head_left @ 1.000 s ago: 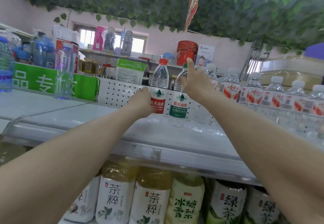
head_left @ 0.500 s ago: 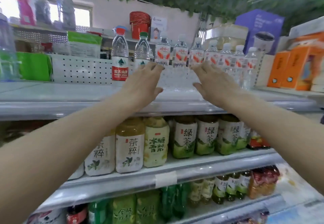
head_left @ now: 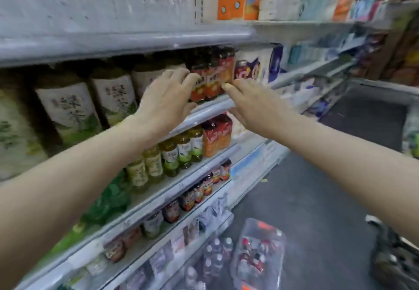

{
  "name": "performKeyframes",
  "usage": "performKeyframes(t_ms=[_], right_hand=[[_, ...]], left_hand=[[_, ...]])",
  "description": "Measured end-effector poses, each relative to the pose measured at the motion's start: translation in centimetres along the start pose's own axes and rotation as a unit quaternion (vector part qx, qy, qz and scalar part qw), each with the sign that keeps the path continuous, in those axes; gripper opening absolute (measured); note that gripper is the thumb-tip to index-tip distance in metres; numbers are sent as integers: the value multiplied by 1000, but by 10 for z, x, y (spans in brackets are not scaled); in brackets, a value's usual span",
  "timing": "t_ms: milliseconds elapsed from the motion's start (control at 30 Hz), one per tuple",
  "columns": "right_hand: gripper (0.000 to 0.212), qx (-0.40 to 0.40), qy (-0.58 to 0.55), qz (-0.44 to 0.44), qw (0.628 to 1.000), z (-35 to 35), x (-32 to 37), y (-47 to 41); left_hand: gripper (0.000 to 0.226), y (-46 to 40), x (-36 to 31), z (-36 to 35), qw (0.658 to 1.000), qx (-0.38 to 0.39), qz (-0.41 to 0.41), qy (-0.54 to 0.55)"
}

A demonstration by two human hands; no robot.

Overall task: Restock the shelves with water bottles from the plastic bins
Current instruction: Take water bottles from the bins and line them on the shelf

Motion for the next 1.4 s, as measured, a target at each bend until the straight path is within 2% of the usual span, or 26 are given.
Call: performKeyframes(t_ms=[133, 333, 467, 600, 733, 833, 967, 1067, 1167, 1267, 1400], right_hand=[[56, 57, 14, -28, 998, -60, -80, 65], [54, 128, -59, -61, 988, -162, -155, 158], [55, 183, -124, -89, 971, -259, -161, 214], [60, 230, -217, -134, 939, -364, -131, 275], [60, 306, -293, -208, 882, -467, -79, 347], [61, 378, -321, -257, 829, -542, -37, 402], [58, 461, -339, -314, 758, -638, 14, 458], [59, 477, -363, -365, 713, -713, 47, 488], [58, 483, -371, -394, 688, -790, 72, 504], [60, 456, -383, -456, 661, -863, 84, 507], [63, 422, -374, -566, 601, -945, 88, 510]], left_hand=[[61, -41, -92, -71, 997, 32, -40, 60], [58, -67, -210, -196, 984, 94, -57, 138], [55, -44, -263, -283, 966, 163, -31, 196], [51, 15, -299, -385, 948, 221, -18, 226], [41, 101, -326, -484, 924, 289, 3, 249], [62, 167, -351, -553, 901, 355, 6, 249], [68, 253, -382, -644, 865, 415, 30, 280], [62, 309, -402, -711, 849, 443, 20, 287], [55, 349, -420, -773, 837, 465, 10, 289], [53, 384, -437, -830, 823, 480, -24, 302], [38, 424, -452, -879, 835, 482, -57, 258]])
Point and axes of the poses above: each hand's wrist, its own y-axis away from the middle knuckle, its own z-axis out of the back of the hand, x = y × z, the point moved 2 cm from there along -y, towards the middle knuckle, and after that the axes turned 4 degrees about x, right-handed, at the moved point
